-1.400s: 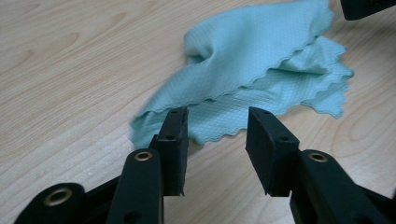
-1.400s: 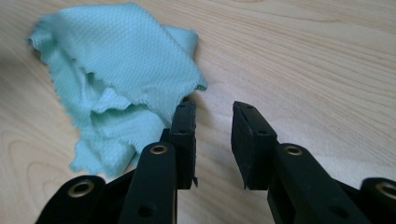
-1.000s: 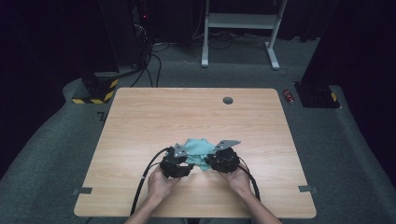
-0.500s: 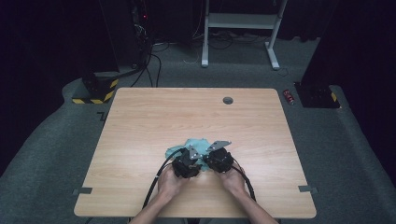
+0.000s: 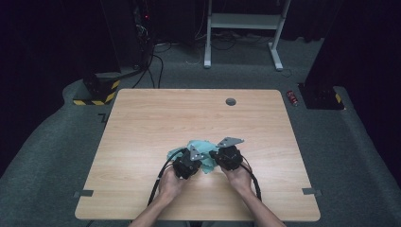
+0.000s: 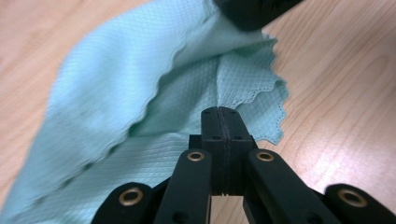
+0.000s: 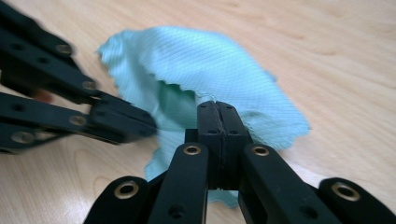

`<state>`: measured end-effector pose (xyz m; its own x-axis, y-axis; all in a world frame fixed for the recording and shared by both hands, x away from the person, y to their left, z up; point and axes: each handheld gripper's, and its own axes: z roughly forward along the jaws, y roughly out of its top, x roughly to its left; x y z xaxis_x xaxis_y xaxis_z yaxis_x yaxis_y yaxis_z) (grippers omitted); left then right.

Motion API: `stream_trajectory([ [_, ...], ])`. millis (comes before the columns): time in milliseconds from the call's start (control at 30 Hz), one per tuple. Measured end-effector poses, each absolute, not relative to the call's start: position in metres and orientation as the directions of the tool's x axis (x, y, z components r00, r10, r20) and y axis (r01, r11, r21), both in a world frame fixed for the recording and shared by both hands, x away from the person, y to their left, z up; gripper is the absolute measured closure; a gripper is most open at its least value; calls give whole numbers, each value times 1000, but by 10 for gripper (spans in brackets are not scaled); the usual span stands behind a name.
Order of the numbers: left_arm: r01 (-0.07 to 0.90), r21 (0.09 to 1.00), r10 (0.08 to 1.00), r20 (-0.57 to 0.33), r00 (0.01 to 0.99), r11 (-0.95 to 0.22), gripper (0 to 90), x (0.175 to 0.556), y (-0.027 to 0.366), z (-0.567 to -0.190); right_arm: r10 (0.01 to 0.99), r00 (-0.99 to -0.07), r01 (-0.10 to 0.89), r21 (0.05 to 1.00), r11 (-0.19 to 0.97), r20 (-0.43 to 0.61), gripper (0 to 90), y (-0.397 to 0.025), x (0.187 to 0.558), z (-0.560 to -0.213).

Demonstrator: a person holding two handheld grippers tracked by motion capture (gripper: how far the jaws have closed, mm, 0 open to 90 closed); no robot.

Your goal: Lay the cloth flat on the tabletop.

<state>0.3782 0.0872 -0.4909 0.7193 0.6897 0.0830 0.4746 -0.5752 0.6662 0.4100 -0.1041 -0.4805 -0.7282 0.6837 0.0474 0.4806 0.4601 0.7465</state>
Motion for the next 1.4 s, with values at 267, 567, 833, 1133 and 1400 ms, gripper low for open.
stream_trajectory([
  [267,498,722,750,43,660,-480,900,381,128,-463,739,-669,508,772,383,74,900,-129,419,-470],
  [567,588,707,829,-6,559,-392,899,400,167,-472,791,-605,556,759,338,91,900,-151,429,-472],
  [833,628,698,854,-45,518,-344,711,398,169,-485,797,-593,626,691,362,120,813,-149,435,-494],
  [1133,536,732,792,8,611,-421,610,354,160,-476,771,-633,538,754,377,65,723,-152,409,-479],
  [1400,554,711,800,20,600,-433,555,345,155,-493,707,-703,485,778,400,75,711,-141,392,-477],
])
